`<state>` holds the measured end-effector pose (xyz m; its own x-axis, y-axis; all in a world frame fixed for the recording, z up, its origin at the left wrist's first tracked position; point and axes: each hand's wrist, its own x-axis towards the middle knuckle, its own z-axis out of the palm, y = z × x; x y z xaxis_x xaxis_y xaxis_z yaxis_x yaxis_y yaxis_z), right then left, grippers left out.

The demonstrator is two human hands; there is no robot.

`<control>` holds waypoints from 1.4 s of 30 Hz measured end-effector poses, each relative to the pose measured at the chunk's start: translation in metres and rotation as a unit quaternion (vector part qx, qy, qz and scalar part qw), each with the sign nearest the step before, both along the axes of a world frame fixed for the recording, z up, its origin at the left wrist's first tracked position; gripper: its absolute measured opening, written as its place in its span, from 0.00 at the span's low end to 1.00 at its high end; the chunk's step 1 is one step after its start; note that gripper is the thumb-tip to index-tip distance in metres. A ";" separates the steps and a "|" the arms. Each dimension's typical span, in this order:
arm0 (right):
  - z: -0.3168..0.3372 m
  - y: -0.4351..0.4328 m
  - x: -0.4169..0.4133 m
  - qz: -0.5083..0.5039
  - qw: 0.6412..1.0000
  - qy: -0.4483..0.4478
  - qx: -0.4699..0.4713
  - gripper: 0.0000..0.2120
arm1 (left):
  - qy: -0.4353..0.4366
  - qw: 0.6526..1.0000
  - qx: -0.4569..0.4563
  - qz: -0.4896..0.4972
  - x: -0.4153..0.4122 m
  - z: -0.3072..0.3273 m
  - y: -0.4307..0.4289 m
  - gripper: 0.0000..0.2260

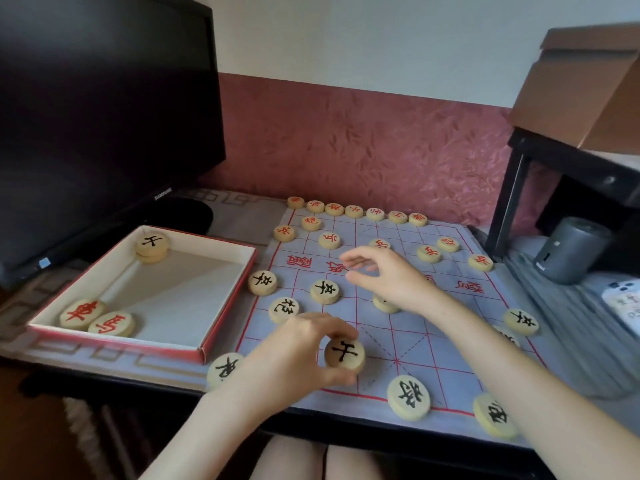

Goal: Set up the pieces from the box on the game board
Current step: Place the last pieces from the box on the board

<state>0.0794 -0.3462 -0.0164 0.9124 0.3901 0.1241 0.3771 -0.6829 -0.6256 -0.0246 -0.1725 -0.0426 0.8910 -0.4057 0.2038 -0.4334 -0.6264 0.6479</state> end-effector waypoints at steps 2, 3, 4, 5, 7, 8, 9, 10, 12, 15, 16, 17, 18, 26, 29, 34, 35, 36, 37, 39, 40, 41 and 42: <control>0.001 -0.008 -0.009 -0.001 1.000 0.000 0.002 0.15 | 0.004 1.000 0.015 -0.011 -0.005 -0.003 -0.007 0.20; 0.000 -0.011 -0.012 0.000 1.000 0.001 -0.001 0.15 | 0.007 1.000 0.027 -0.012 -0.007 -0.006 -0.009 0.20; -0.001 -0.013 -0.016 0.000 1.000 0.003 -0.006 0.15 | 0.009 0.999 0.036 -0.012 -0.009 -0.008 -0.011 0.20; -0.003 -0.015 -0.019 0.001 1.000 0.003 -0.009 0.15 | 0.009 0.999 0.042 -0.011 -0.011 -0.010 -0.012 0.20; -0.005 -0.019 -0.023 -0.001 1.000 0.004 -0.016 0.15 | -0.001 0.999 0.052 -0.007 -0.015 -0.013 -0.014 0.21; -0.006 -0.020 -0.025 -0.003 1.000 0.003 -0.018 0.15 | -0.006 0.998 0.058 -0.007 -0.016 -0.014 -0.015 0.21; -0.008 -0.021 -0.027 -0.004 1.000 0.004 -0.018 0.16 | -0.008 0.998 0.062 -0.008 -0.017 -0.015 -0.016 0.21; -0.009 -0.021 -0.029 -0.005 1.000 0.006 -0.018 0.16 | -0.010 0.998 0.065 -0.009 -0.019 -0.016 -0.018 0.21; -0.012 -0.022 -0.030 -0.005 1.000 0.009 -0.017 0.15 | -0.005 0.997 0.074 -0.011 -0.020 -0.019 -0.020 0.22; -0.016 -0.018 -0.032 0.002 1.000 0.014 -0.022 0.14 | -0.003 0.997 0.073 -0.013 -0.021 -0.022 -0.022 0.25; -0.017 -0.017 -0.033 0.004 1.000 0.015 -0.023 0.14 | -0.001 0.998 0.066 -0.013 -0.021 -0.023 -0.021 0.26; -0.017 -0.015 -0.033 0.007 1.000 0.013 -0.023 0.15 | 0.003 0.998 0.056 -0.010 -0.022 -0.023 -0.020 0.28; -0.016 -0.013 -0.034 0.010 1.000 0.011 -0.022 0.14 | 0.003 0.999 0.045 -0.004 -0.022 -0.022 -0.018 0.29; -0.015 0.023 -0.031 0.047 0.999 0.014 -0.008 0.14 | -0.065 0.992 0.010 0.111 -0.018 0.000 0.037 0.18; -0.014 0.045 -0.029 0.067 0.998 0.019 0.003 0.14 | -0.088 0.980 0.027 0.177 -0.016 0.005 0.075 0.16; -0.011 0.093 -0.020 0.107 0.994 0.016 0.012 0.14 | -0.065 0.939 0.106 0.321 -0.013 0.005 0.145 0.17; -0.010 0.104 -0.017 0.112 0.993 0.017 0.016 0.14 | -0.049 0.932 0.101 0.344 -0.012 0.005 0.157 0.17; -0.009 0.115 -0.014 0.118 0.993 0.016 0.018 0.15 | -0.034 0.926 0.094 0.363 -0.011 0.003 0.167 0.17; -0.008 0.126 -0.010 0.124 0.992 0.014 0.017 0.15 | -0.026 0.922 0.090 0.376 -0.010 0.002 0.175 0.17; -0.008 0.149 -0.001 0.130 0.991 0.009 0.005 0.16 | -0.025 0.916 0.082 0.393 -0.006 0.000 0.185 0.17; -0.009 0.162 0.005 0.131 0.991 0.005 -0.001 0.17 | -0.027 0.914 0.080 0.396 -0.004 0.000 0.188 0.18; -0.009 0.174 0.010 0.132 0.991 0.000 -0.006 0.19 | -0.024 0.914 0.079 0.397 -0.001 -0.001 0.189 0.18; -0.010 0.187 0.016 0.132 0.991 -0.006 -0.012 0.20 | -0.019 0.914 0.082 0.398 0.001 -0.001 0.191 0.19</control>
<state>0.0950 -0.1590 -0.0267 0.7770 0.6176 0.1220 0.5513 -0.5740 -0.6055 -0.0233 0.0180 -0.0439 0.9105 0.3397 0.2357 0.1809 -0.8400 0.5115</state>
